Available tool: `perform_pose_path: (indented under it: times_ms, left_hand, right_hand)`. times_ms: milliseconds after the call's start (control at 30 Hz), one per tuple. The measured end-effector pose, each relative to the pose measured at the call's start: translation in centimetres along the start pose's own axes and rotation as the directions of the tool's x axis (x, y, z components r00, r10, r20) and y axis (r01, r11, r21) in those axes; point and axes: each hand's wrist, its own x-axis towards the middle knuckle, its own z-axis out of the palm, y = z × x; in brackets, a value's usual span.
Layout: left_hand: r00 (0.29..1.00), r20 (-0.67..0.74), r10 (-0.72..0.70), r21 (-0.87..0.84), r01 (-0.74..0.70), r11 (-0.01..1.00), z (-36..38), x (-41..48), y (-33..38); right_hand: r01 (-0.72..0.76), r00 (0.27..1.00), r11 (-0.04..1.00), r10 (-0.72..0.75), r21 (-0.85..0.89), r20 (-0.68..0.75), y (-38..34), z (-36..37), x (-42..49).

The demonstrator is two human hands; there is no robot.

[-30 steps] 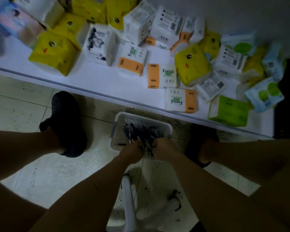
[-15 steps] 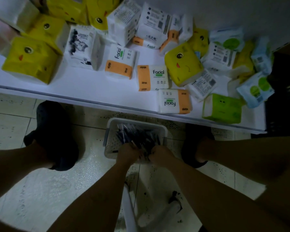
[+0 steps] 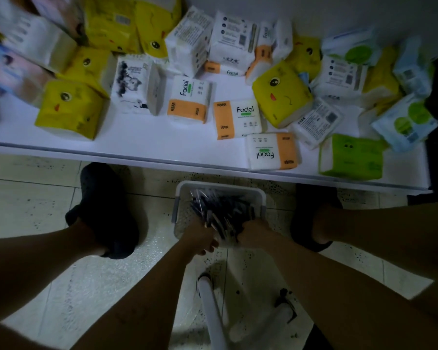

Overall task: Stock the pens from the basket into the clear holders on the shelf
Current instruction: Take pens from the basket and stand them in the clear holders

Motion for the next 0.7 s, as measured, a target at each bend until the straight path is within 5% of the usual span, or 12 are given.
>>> perform_pose_path:
  times_ms: [233, 367, 533, 700]
  left_hand:
    - [0.999, -0.049, 0.003, 0.109, 0.003, 0.994, -0.1, -0.7, -0.5]
    - [0.976, -0.147, 0.159, 0.227, -0.123, 0.966, -0.3, -1.8, 0.1]
    - [0.968, -0.132, 0.214, 0.133, -0.196, 0.971, 0.1, -3.0, 1.3]
    - [0.961, -0.147, 0.233, 0.22, -0.198, 0.955, 0.4, -4.5, 2.4]
  right_hand:
    - [0.015, 0.981, 0.993, 0.009, 0.12, -0.195, -0.2, -1.1, -0.4]
    - [0.043, 0.981, 0.984, -0.009, 0.173, -0.193, -1.0, -2.5, -1.9]
    - [0.106, 0.983, 0.967, -0.067, 0.23, -0.17, -1.3, -3.6, -4.9]
    - [0.237, 0.956, 0.886, -0.14, 0.398, -0.257, -1.4, -3.4, -8.6]
